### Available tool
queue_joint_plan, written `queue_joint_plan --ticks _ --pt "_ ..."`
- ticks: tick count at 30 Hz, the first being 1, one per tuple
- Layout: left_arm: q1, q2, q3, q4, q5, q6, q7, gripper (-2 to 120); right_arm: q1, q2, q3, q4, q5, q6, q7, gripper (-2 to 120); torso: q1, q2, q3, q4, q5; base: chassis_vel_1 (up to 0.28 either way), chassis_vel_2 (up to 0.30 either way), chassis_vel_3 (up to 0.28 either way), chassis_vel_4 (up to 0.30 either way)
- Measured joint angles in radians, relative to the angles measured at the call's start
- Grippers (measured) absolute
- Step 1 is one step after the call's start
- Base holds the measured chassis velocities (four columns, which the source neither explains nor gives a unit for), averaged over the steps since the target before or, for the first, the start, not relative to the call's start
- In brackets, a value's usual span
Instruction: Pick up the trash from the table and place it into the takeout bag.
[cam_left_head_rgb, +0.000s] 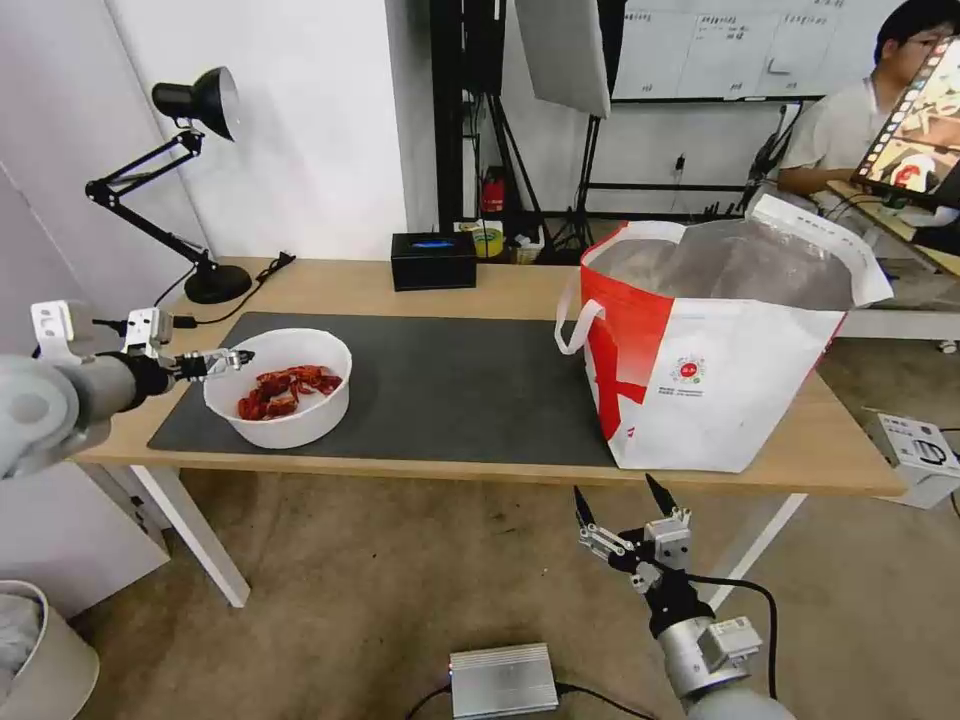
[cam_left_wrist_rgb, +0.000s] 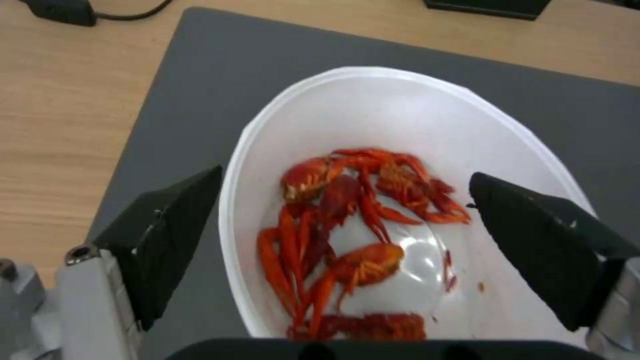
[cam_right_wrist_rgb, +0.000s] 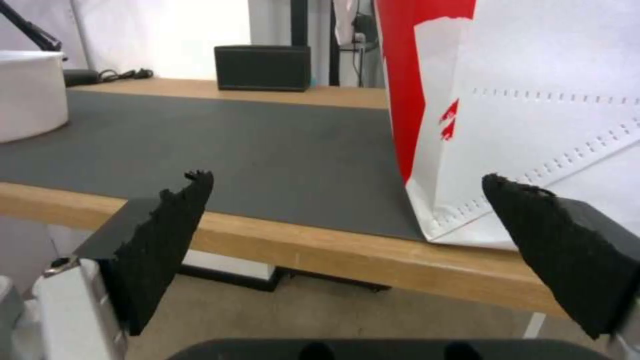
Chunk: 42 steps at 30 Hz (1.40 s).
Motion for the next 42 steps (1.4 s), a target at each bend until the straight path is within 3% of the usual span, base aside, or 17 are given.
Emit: queue_joint_plan --ticks 3,8,16,26,31,42 --pt "-0.061 -0.006 0.076 0.043 0.006 -0.002 0.005 100 0.000 0.000 0.000 0.000 0.000 0.000 0.000 100 0.000 0.000 0.000 0.0000 0.0001 0.000 0.000 0.000 0.000" --pt "-0.084 -0.021 0.125 0.095 0.062 -0.005 0.035 100 0.000 0.000 0.000 0.000 0.000 0.000 0.000 100 0.000 0.000 0.000 0.0000 0.0000 0.000 0.000 0.000 0.000" --pt "-0.112 -0.040 0.167 0.165 0.131 -0.008 0.081 100 0.000 0.000 0.000 0.000 0.000 0.000 0.000 100 0.000 0.000 0.000 0.0000 0.0001 0.000 0.000 0.000 0.000" --pt "-0.106 -0.069 0.171 0.187 0.159 -0.010 0.099 100 0.000 0.000 0.000 0.000 0.000 0.000 0.000 100 0.000 0.000 0.000 0.0001 0.0001 0.000 0.000 0.000 0.000" --pt "-0.102 -0.080 0.168 0.187 0.167 -0.010 0.103 87 0.000 0.000 0.000 0.000 0.000 0.000 0.000 100 0.000 0.000 0.000 0.0000 0.0002 0.000 0.000 0.000 0.000" --pt "-0.090 -0.094 0.157 0.179 0.172 -0.011 0.104 46 0.000 0.000 0.000 0.000 0.000 0.000 0.000 100 0.000 0.000 0.000 0.0001 0.0001 0.000 0.000 0.000 0.000"
